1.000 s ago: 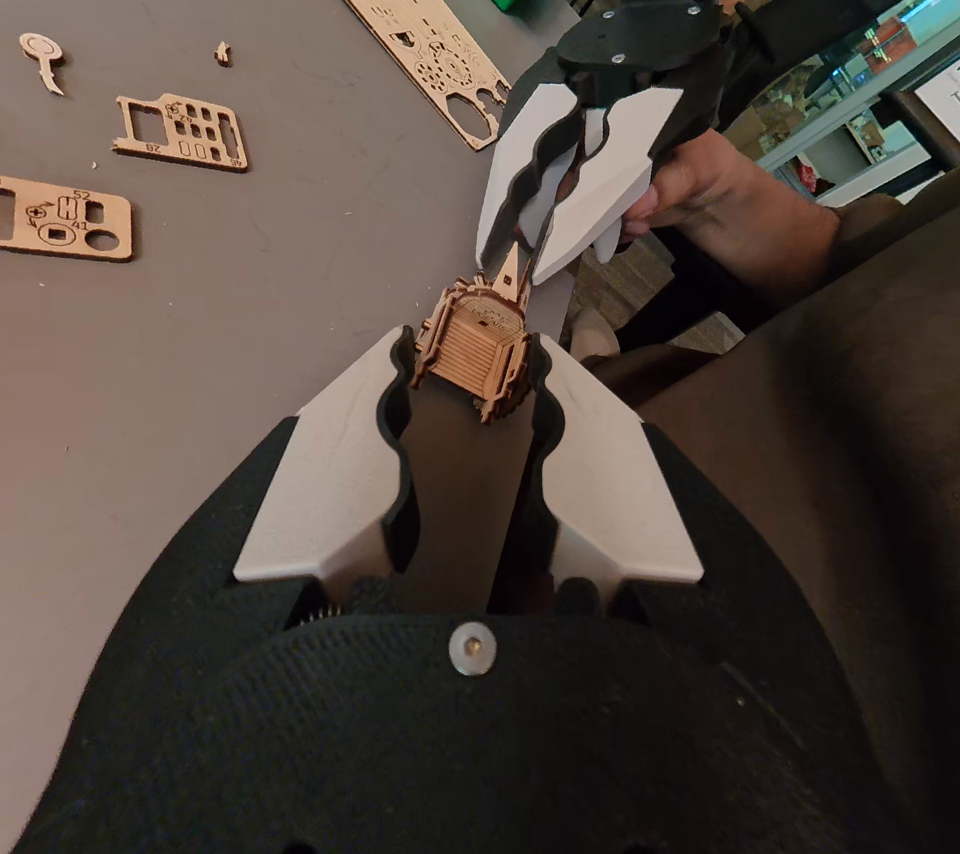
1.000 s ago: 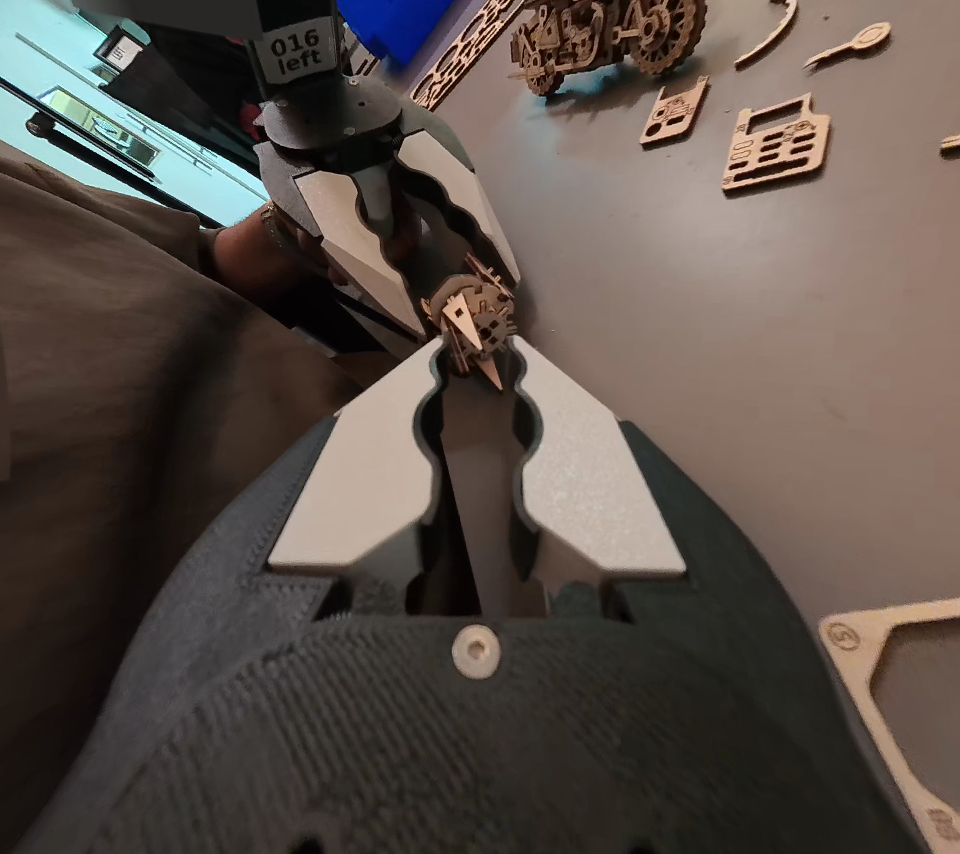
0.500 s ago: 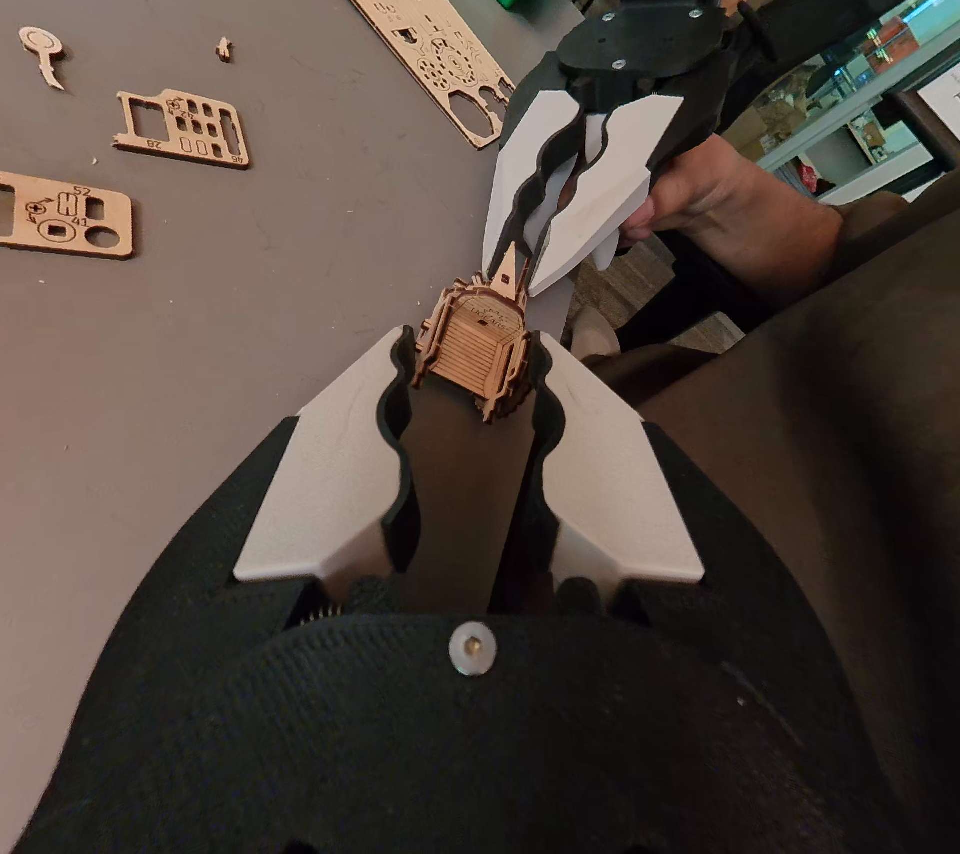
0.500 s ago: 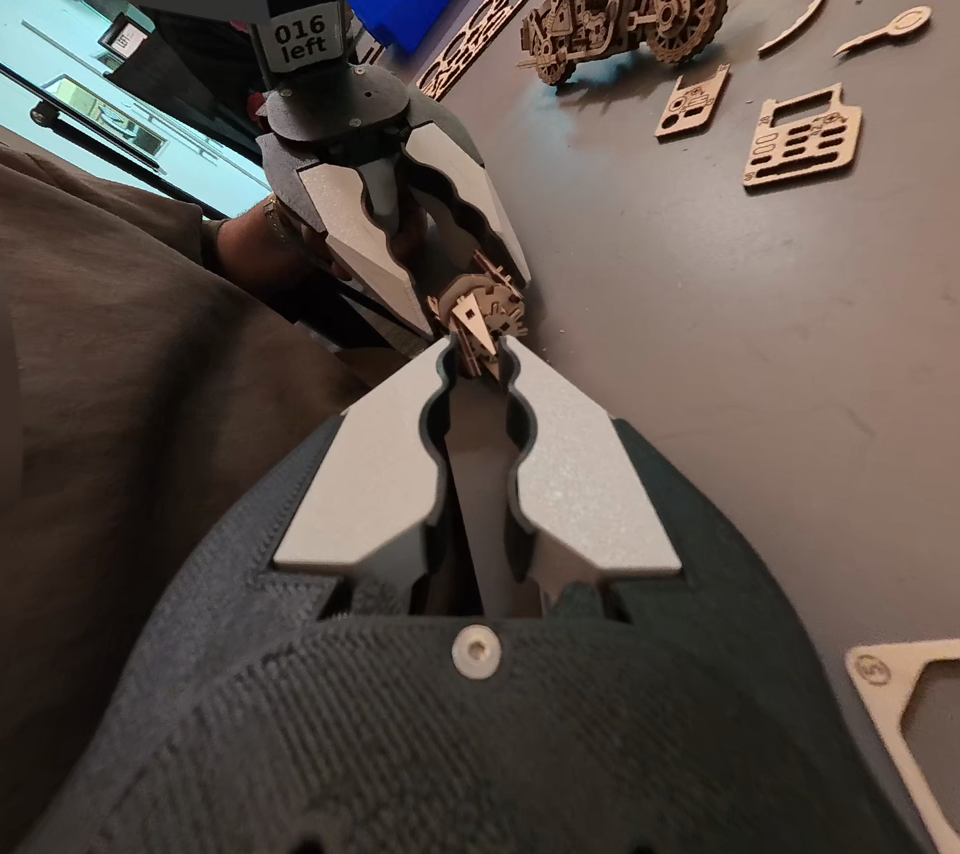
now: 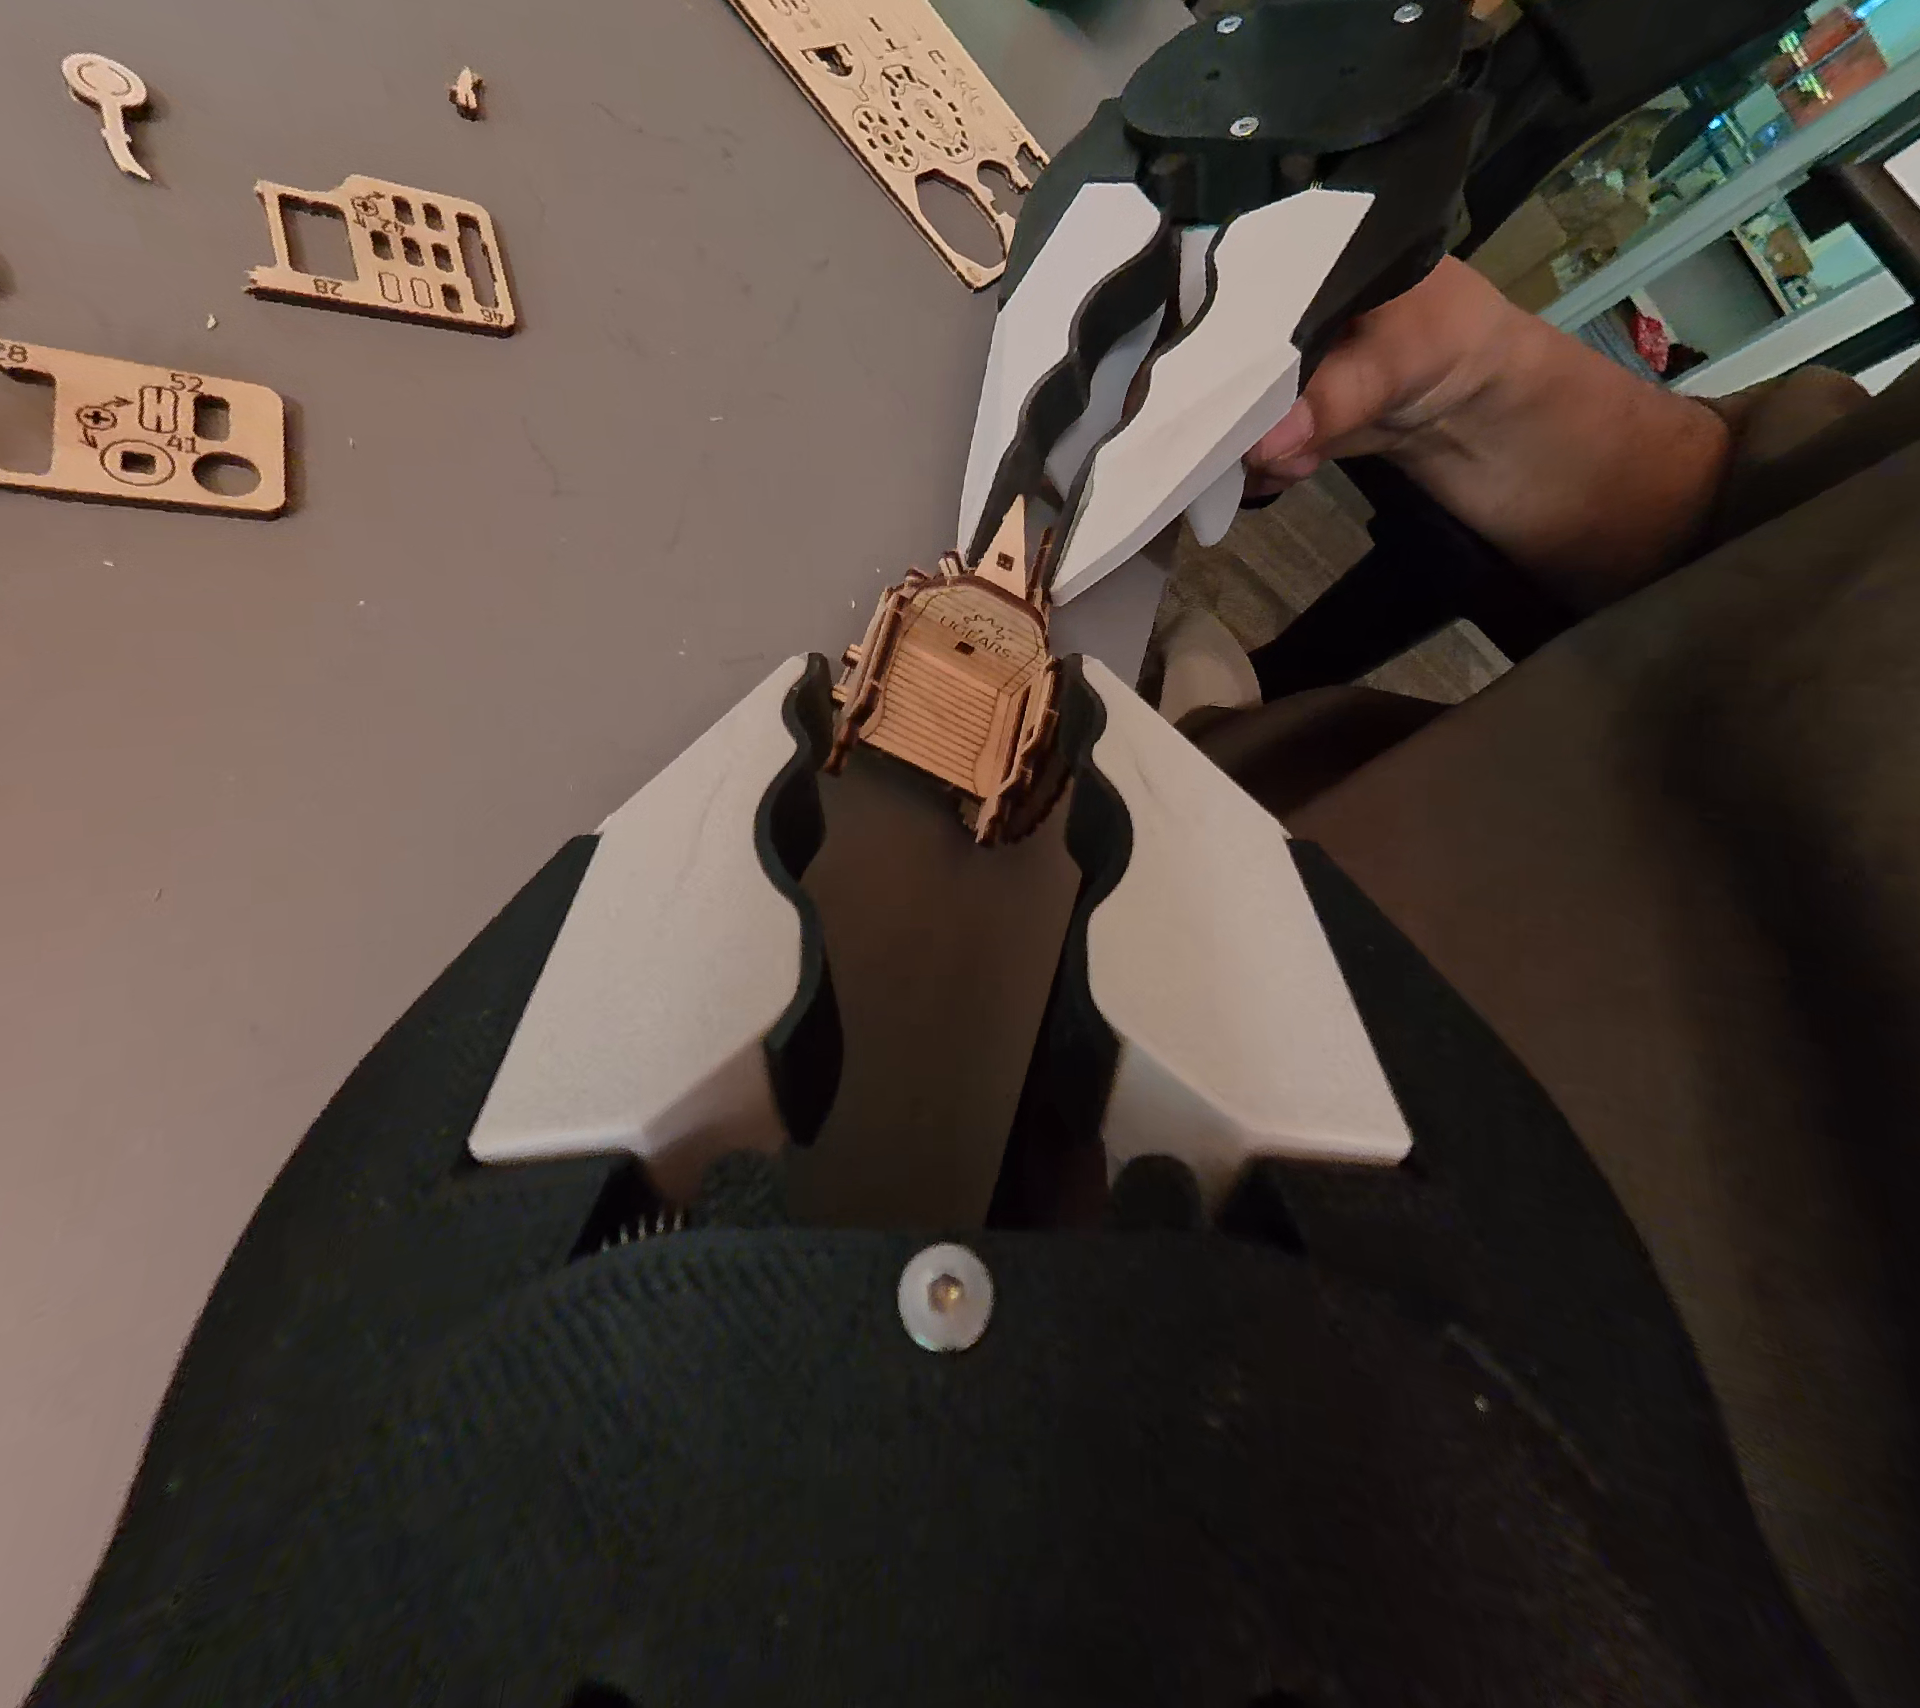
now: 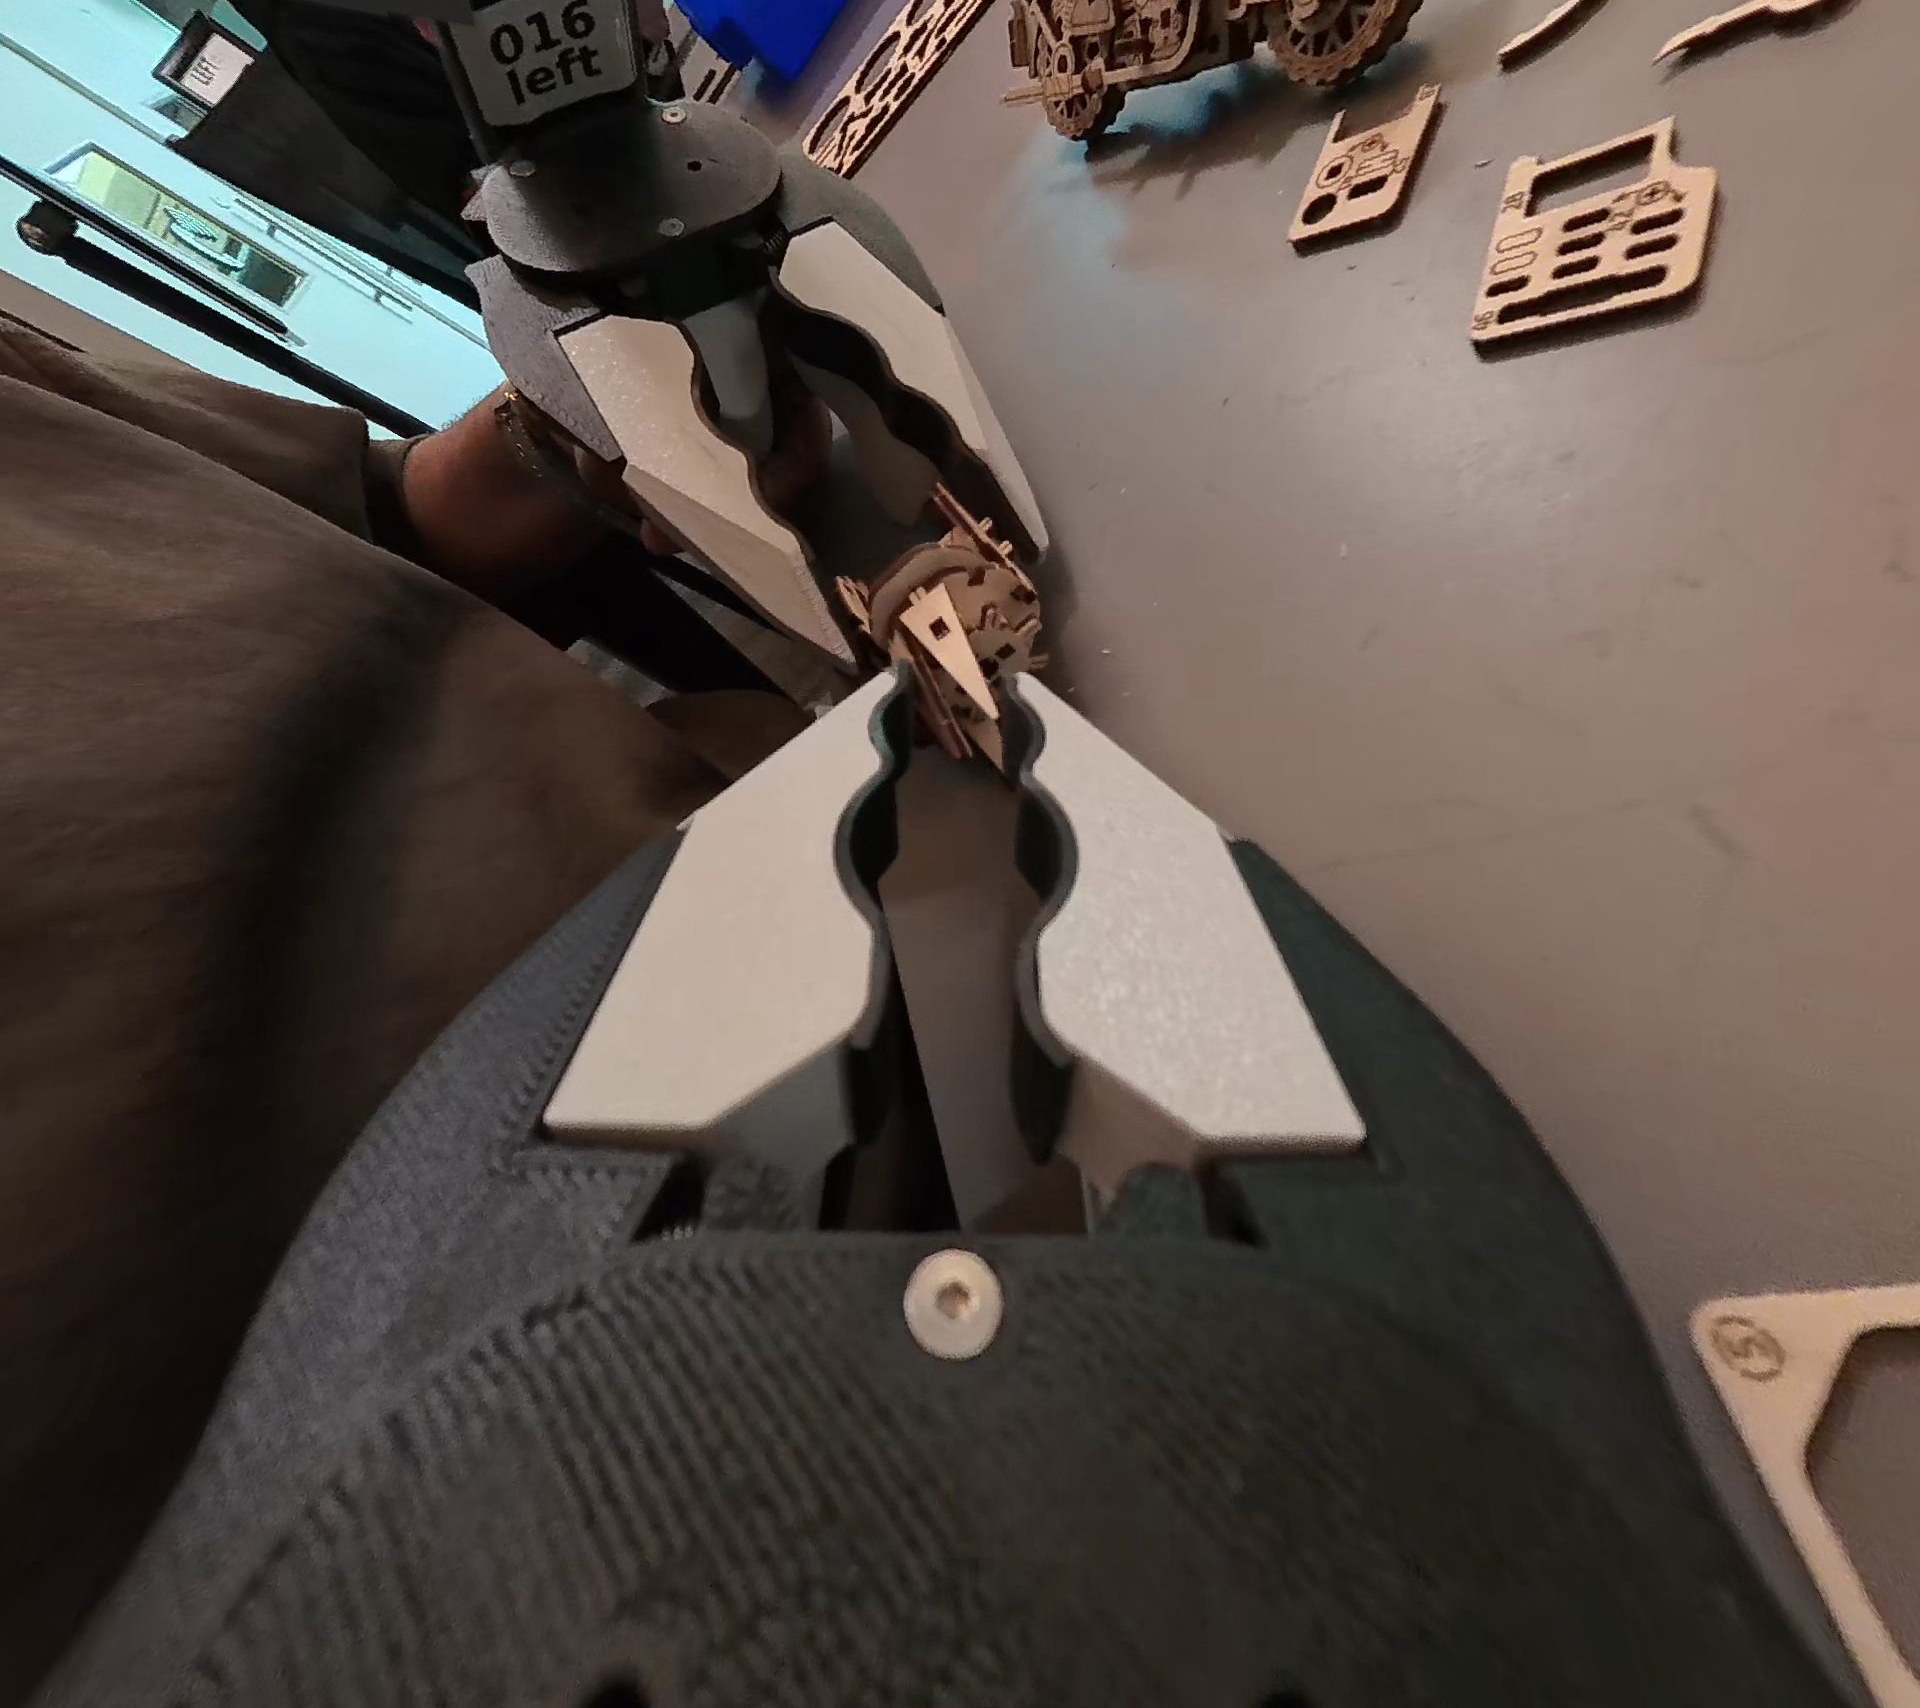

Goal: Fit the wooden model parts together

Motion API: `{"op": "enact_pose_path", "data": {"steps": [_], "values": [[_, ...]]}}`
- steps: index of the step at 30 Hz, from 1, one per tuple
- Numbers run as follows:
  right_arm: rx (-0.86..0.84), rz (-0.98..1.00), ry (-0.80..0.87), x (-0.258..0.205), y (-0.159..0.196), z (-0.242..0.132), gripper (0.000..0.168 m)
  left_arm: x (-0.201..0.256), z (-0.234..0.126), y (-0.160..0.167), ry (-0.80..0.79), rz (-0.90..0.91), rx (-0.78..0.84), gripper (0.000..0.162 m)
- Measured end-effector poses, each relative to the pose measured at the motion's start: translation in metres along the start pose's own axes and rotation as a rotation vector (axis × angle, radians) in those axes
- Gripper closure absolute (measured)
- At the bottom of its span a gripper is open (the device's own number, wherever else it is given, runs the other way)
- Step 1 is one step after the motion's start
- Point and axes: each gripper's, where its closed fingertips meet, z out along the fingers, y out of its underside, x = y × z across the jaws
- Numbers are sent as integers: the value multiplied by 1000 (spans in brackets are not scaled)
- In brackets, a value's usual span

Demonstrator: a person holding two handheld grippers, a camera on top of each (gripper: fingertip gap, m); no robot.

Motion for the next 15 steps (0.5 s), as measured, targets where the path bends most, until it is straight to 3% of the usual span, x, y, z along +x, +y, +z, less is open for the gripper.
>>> {"op": "enact_pose_path", "data": {"steps": [8,15], "values": [[83,-45,-9,-7,-12,-9,141,2,-1,0,13,-1,6,119],[127,-321,58,-21,-24,-11,139,2,-1,0,21,-13,8,119]]}}
